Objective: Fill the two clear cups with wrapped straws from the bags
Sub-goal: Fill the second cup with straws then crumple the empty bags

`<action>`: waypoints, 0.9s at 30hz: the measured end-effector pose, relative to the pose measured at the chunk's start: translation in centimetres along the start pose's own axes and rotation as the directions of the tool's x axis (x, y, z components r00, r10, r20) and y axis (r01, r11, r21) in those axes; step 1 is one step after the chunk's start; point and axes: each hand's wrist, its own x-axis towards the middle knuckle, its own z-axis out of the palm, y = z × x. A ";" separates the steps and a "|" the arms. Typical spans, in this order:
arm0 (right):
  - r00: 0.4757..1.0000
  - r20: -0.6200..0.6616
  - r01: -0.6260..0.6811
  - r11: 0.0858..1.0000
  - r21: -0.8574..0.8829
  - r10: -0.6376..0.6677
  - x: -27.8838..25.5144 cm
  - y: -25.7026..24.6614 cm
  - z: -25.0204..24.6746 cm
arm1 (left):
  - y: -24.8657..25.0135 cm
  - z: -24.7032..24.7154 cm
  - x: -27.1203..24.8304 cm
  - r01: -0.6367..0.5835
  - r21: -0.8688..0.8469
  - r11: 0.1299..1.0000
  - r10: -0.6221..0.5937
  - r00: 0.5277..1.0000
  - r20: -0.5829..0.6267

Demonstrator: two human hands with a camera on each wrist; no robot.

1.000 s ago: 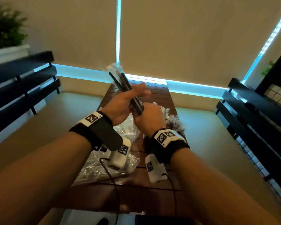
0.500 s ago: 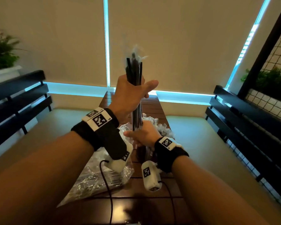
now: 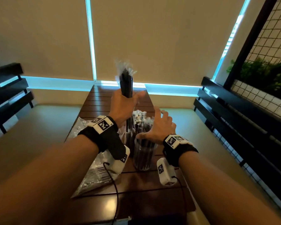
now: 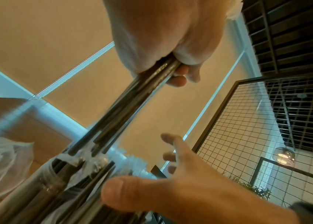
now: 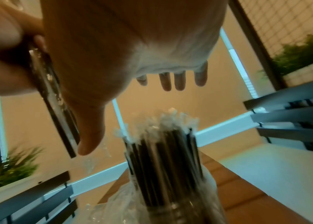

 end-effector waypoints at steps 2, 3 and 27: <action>0.995 0.066 -0.075 0.990 0.116 0.068 0.0 1.3 1.5 | -1.4 0.6 0.2 0.032 -0.004 0.999 -0.032 0.999 -0.010; 0.993 0.092 -0.095 0.977 0.190 0.079 0.1 1.8 2.5 | -2.1 0.9 0.3 0.046 -0.009 0.999 -0.046 0.999 -0.009; 0.989 -0.136 0.023 0.848 0.529 0.058 0.7 3.4 8.4 | -10.1 5.8 -1.5 0.159 -0.133 0.978 -0.143 0.982 0.123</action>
